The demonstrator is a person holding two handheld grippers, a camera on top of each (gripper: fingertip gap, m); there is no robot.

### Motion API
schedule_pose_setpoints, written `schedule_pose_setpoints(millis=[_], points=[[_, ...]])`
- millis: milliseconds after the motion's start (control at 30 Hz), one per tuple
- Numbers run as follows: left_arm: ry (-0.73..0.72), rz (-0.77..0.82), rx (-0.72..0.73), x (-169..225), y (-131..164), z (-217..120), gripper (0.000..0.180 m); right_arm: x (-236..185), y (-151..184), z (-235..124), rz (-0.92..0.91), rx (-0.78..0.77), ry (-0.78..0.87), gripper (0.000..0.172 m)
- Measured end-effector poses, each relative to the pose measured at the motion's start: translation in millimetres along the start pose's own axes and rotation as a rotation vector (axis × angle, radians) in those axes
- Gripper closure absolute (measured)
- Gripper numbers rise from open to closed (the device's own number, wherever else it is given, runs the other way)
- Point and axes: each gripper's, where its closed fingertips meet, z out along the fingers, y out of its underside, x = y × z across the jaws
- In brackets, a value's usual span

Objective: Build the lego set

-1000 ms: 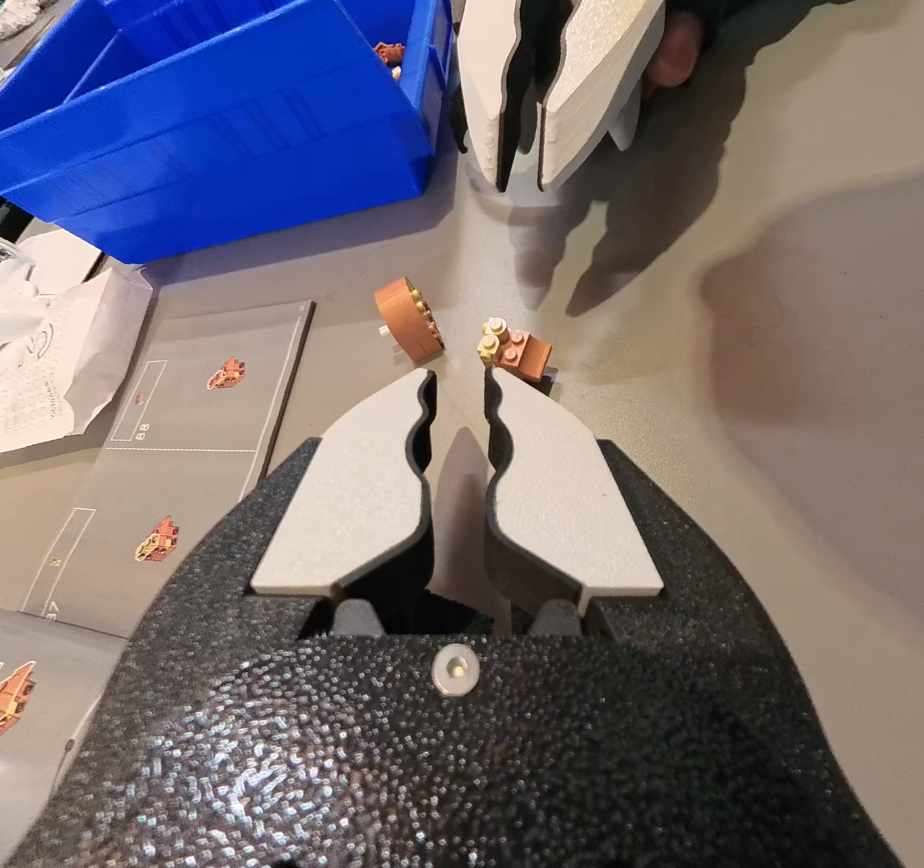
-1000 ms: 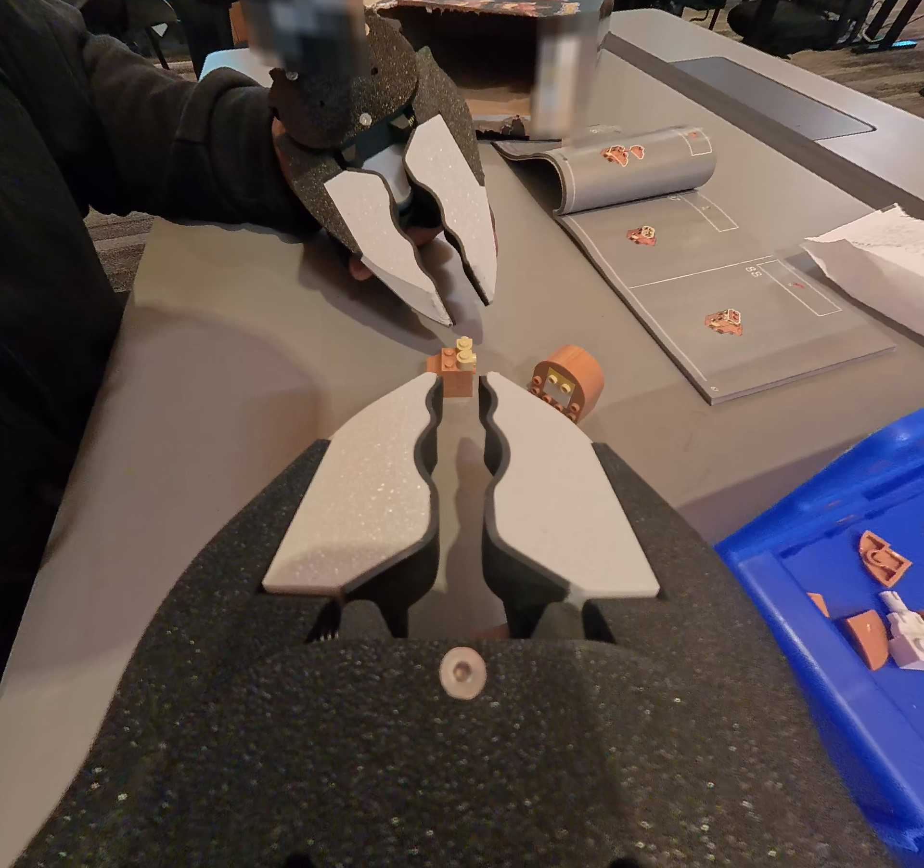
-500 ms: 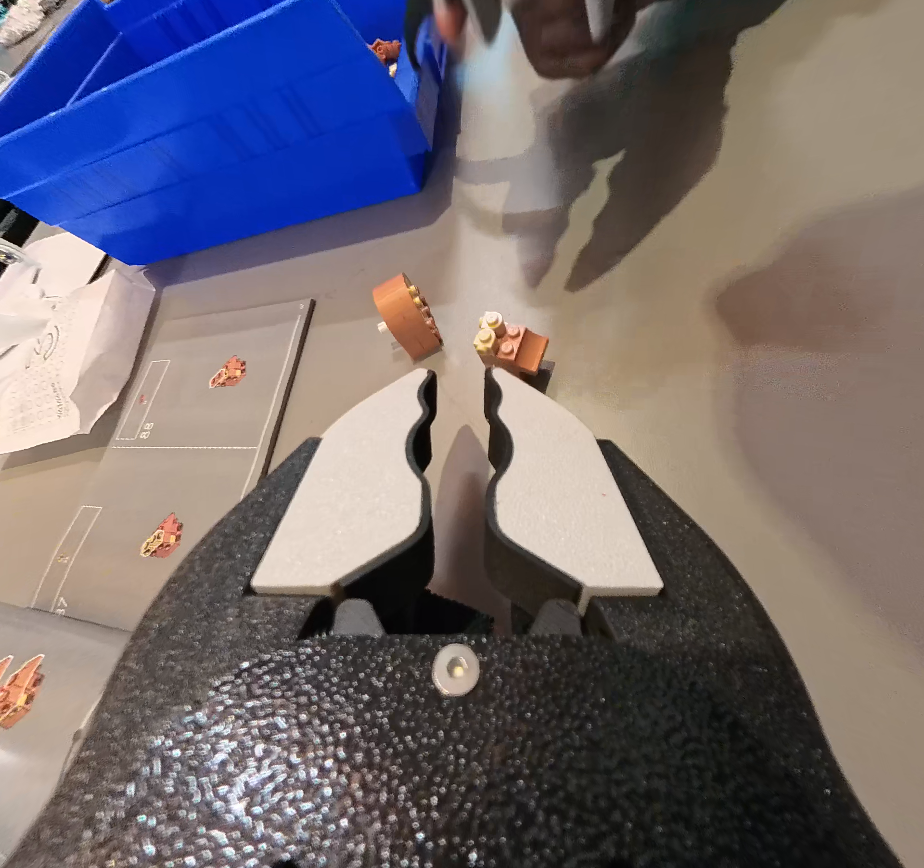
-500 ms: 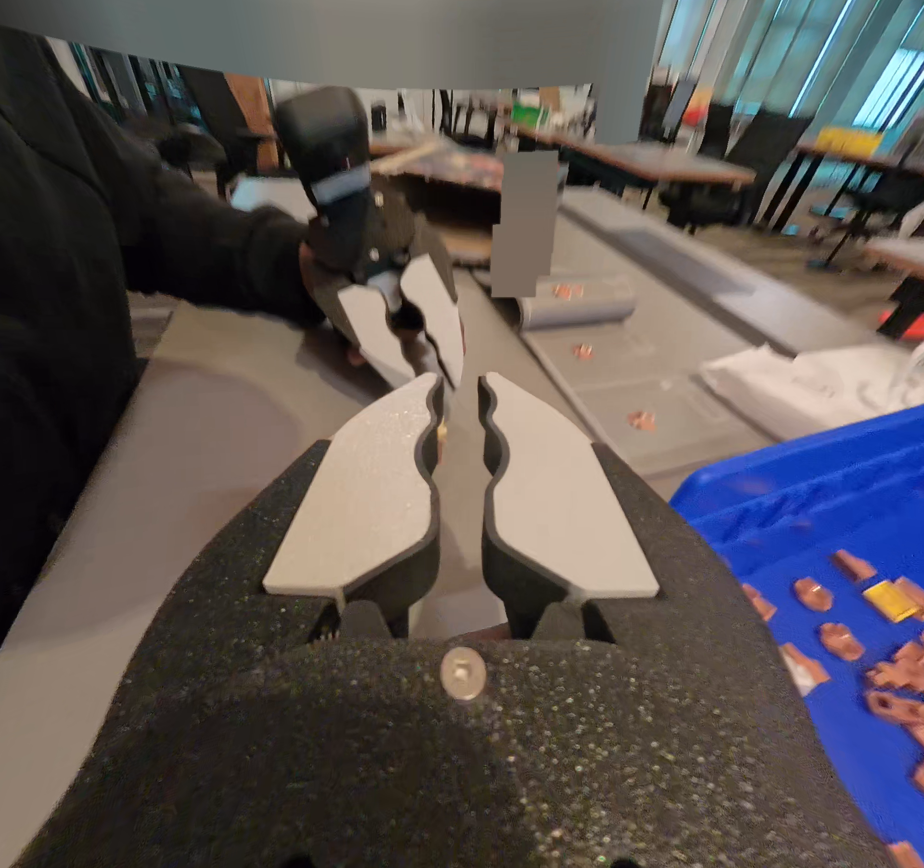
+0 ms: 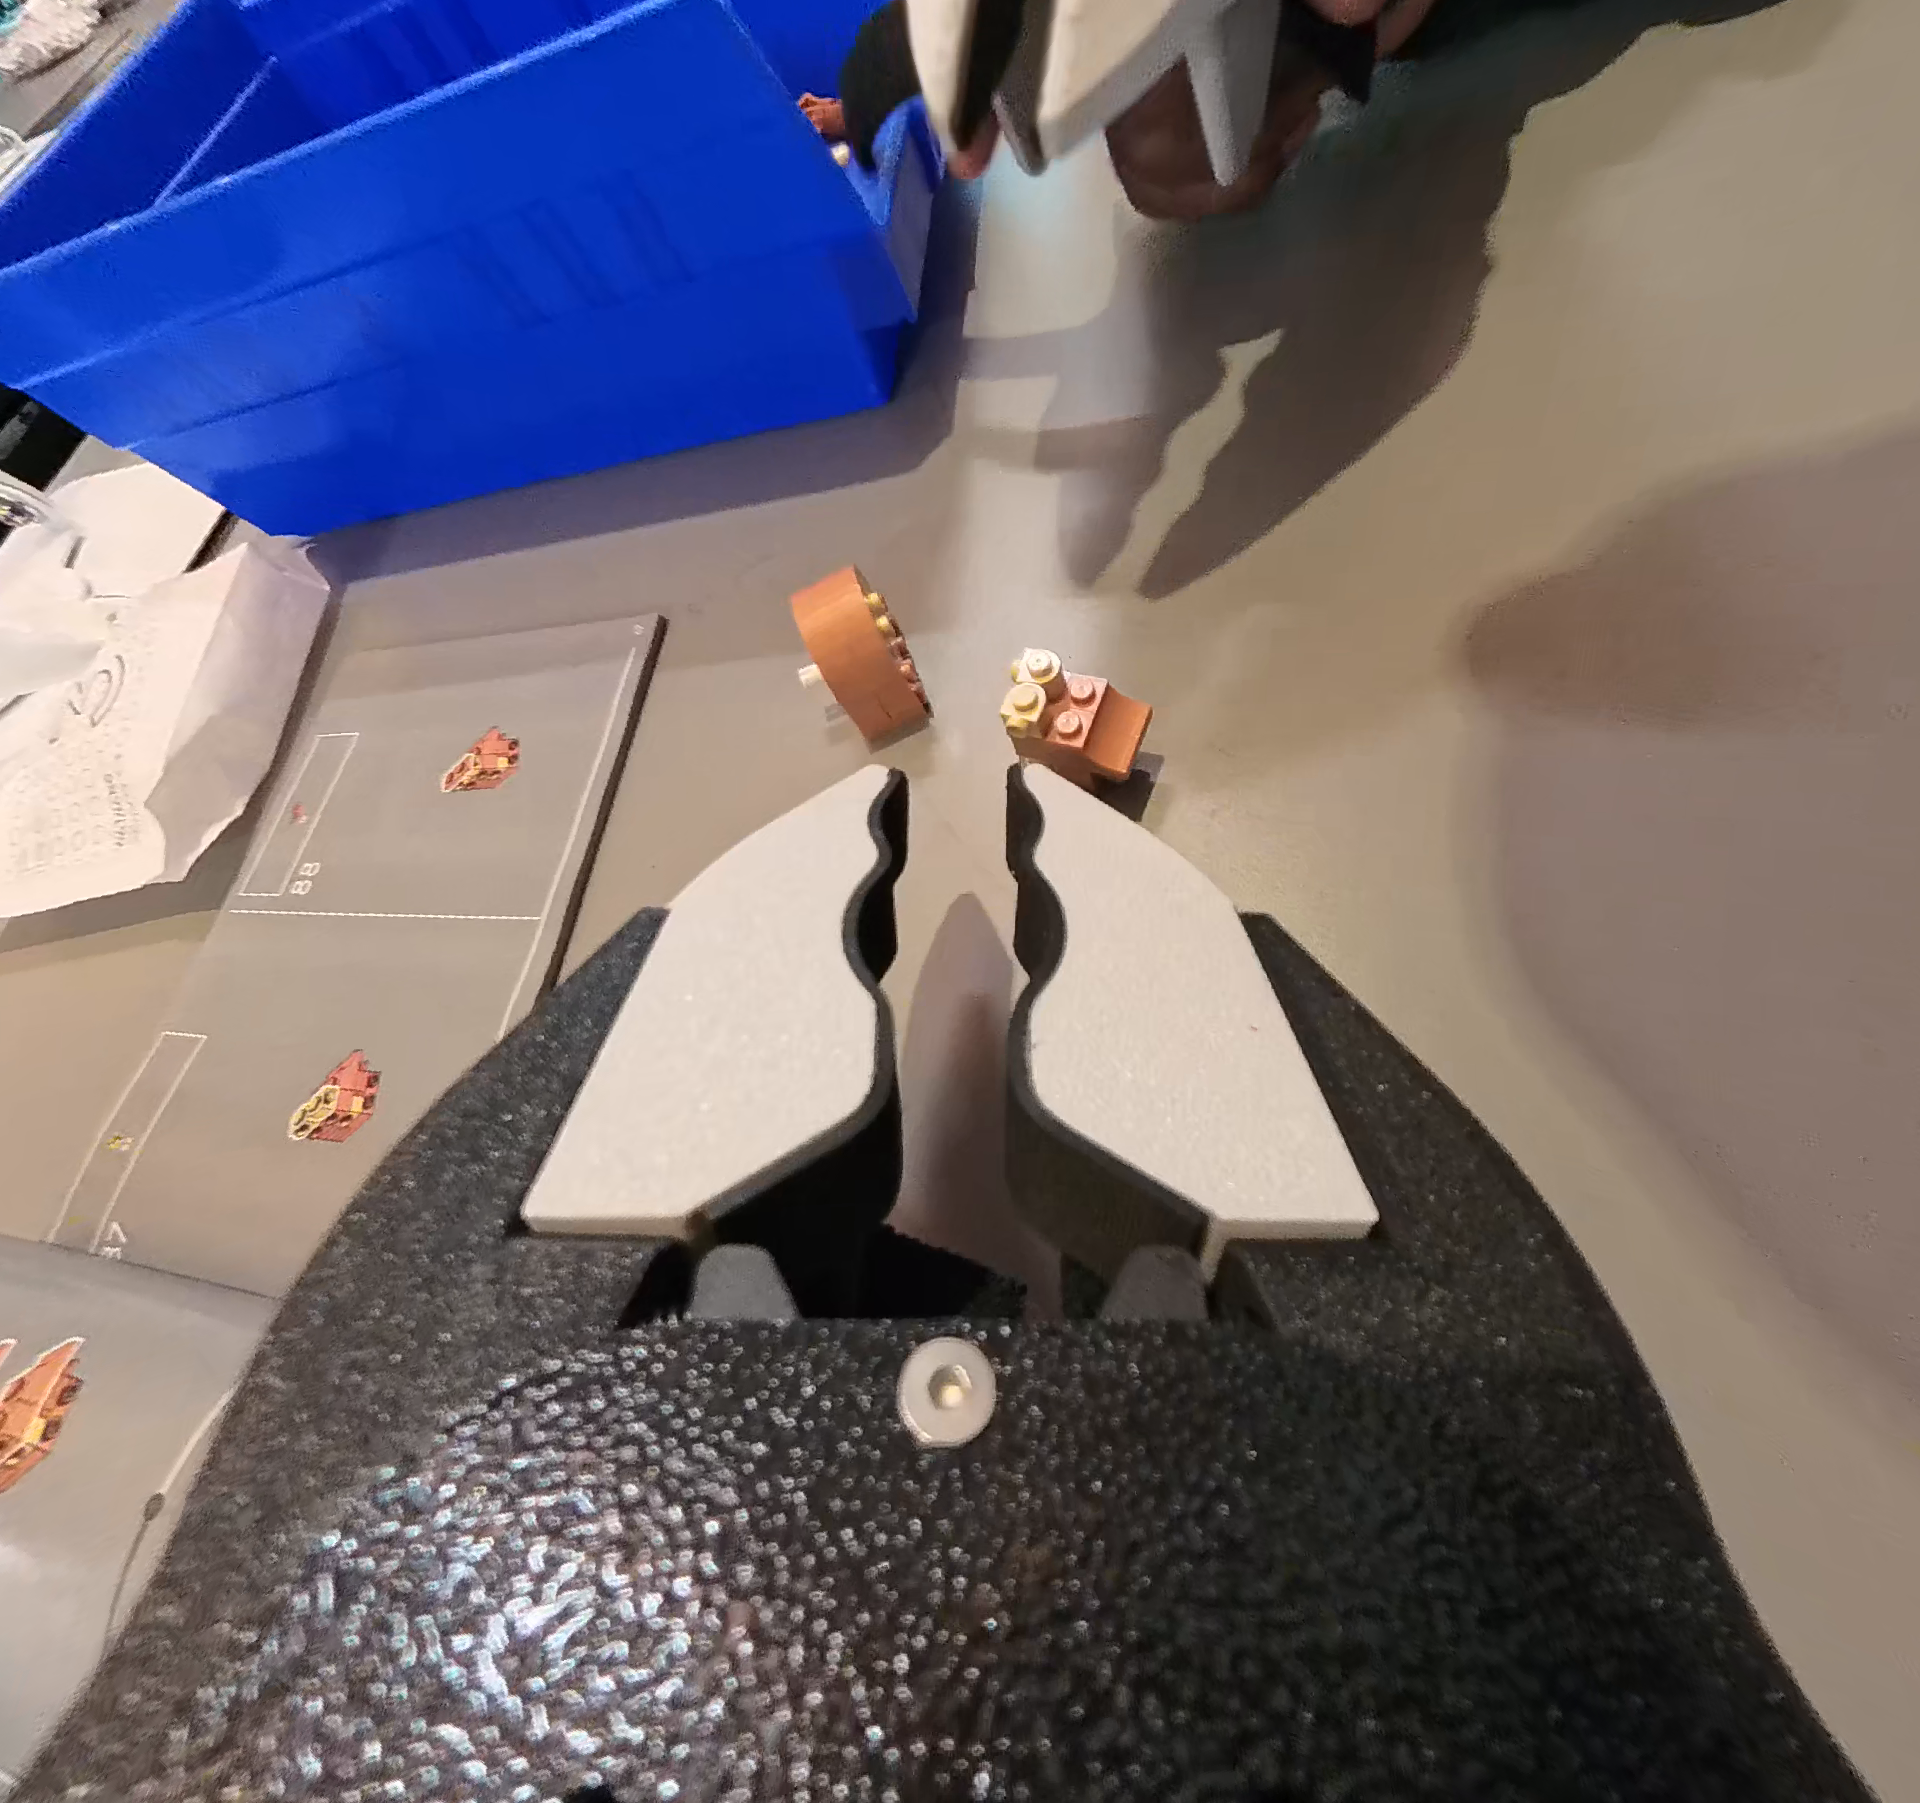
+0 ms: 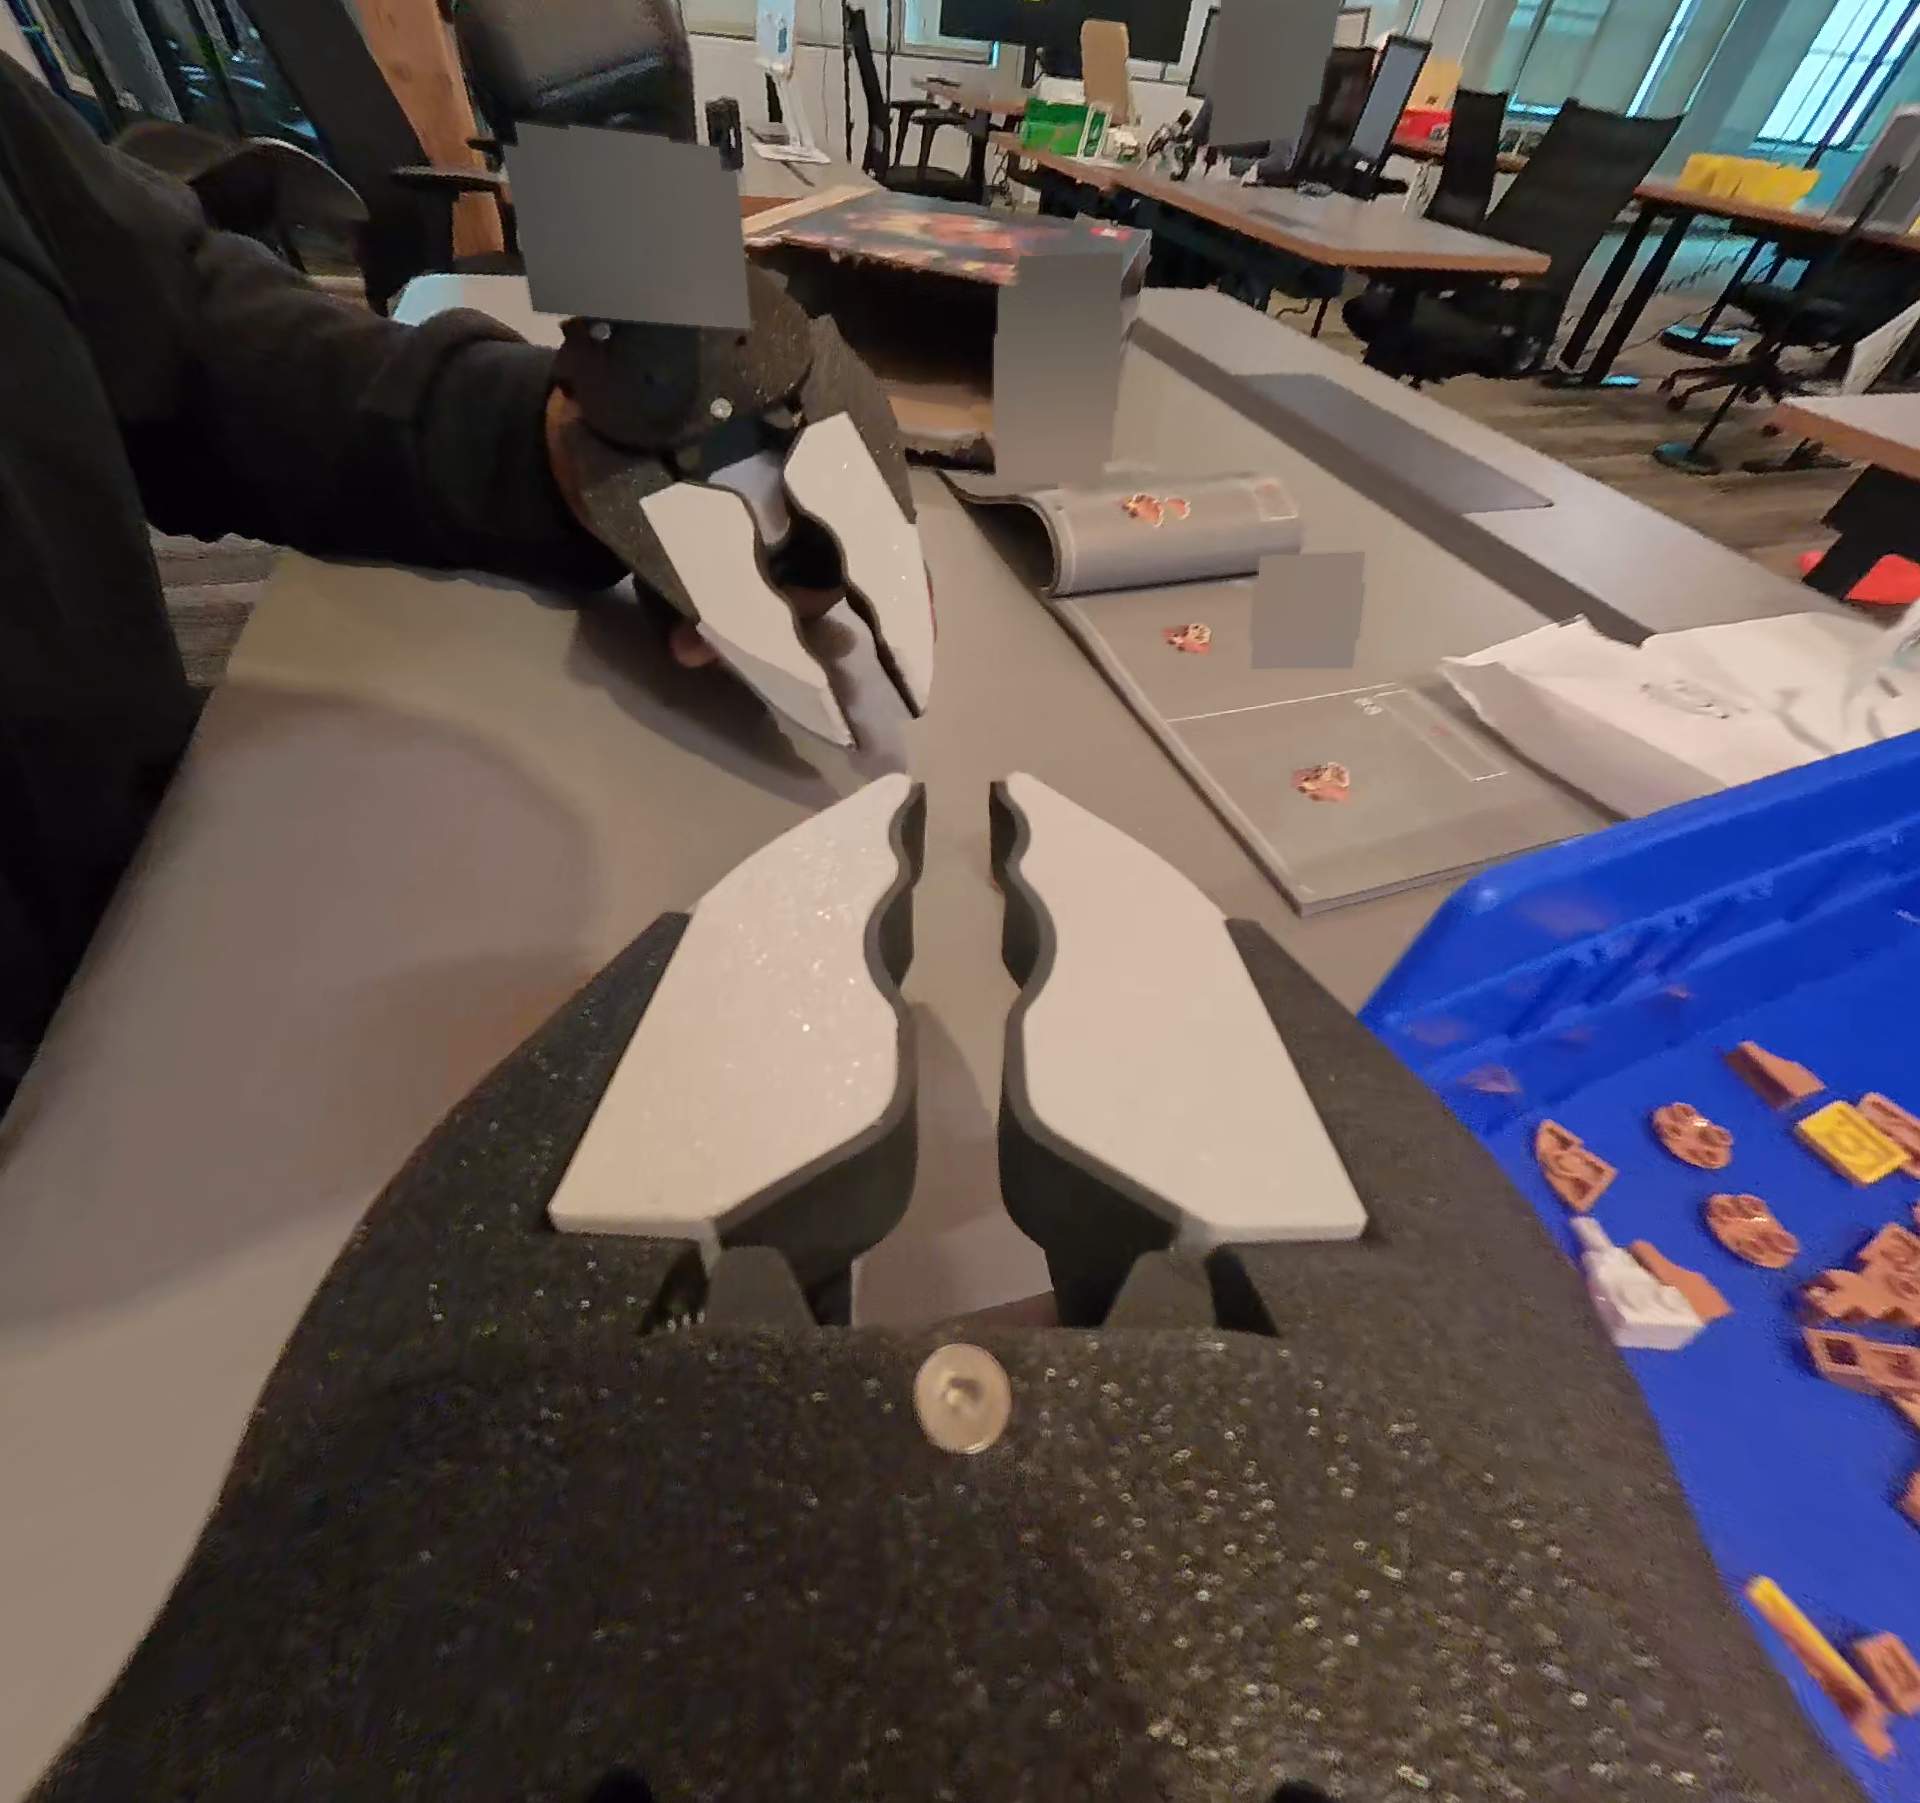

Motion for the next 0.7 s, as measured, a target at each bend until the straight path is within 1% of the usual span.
schedule_pose_setpoints(millis=[200, 600, 667, 700], points=[[0.001, -0.008, -0.001, -1.2, 0.9, -0.6, 0.163, -2.2, 8.1, 4.1, 0.025, -0.025, -0.015, 0.160], [0.004, -0.002, -0.003, -0.6, 1.2, -0.3, 0.163, 7.4, -10.2, -7.2, 0.007, 0.055, 0.038, 0.160], [0.003, -0.001, -0.004, -0.6, 1.4, -0.2, 0.163, 15.5, -18.4, -14.5, -0.051, 0.073, 0.084, 0.159], [0.003, 0.001, -0.004, -0.6, 1.4, -0.2, 0.163, 27.8, -25.5, -23.4, -0.126, 0.070, 0.148, 0.159]])
